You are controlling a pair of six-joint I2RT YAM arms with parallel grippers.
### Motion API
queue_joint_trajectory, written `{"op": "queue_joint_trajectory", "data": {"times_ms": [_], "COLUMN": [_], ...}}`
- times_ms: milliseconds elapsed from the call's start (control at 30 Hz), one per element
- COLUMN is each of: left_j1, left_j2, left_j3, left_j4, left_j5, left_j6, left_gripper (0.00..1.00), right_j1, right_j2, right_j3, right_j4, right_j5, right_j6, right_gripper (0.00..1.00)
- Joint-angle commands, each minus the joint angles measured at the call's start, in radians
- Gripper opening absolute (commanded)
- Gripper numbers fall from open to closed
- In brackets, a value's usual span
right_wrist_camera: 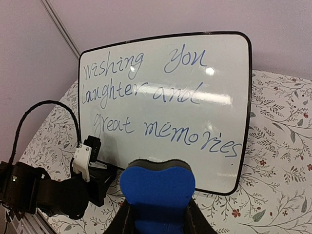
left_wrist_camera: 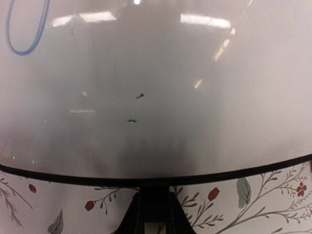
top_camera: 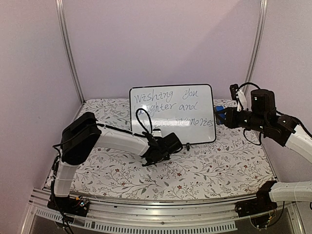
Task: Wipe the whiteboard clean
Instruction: Move the whiteboard to the center of the board.
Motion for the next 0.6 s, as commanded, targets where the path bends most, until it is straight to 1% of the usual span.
{"op": "queue_joint_trajectory", "data": {"times_ms": [0, 133, 233, 400, 567], "left_j1": [-0.01, -0.01, -0.01, -0.035, -0.083], "left_j2": [0.055, 0.06, 0.06, 0.035, 0.039], "left_j3": [0.047, 0.058, 0.065, 0.057, 0.059], "left_j4": [-0.048, -0.048, -0.053, -0.071, -0.094], "left_j5": [0.074, 0.042, 0.051, 0.043, 0.032], "left_j6": [0.018, 0.017, -0.016, -0.079, -0.133], "left_gripper": [0.0, 0.0, 0.0, 0.0, 0.0], "right_j1": [-0.003, -0.003, -0.002, -0.003, -0.003], "right_j2": [-0.006, -0.016, -0.015, 0.002, -0.02], "right_j3": [0.024, 0.021, 0.045, 0.115, 0.137], "right_j4": [0.001, 0.044, 0.06, 0.022, 0.013], "right_j5": [-0.024, 0.01, 0.01, 0.0, 0.011], "right_j6": [0.015, 0.003, -0.033, -0.045, -0.06], "right_gripper": [0.17, 0.17, 0.17, 0.17, 0.18]}}
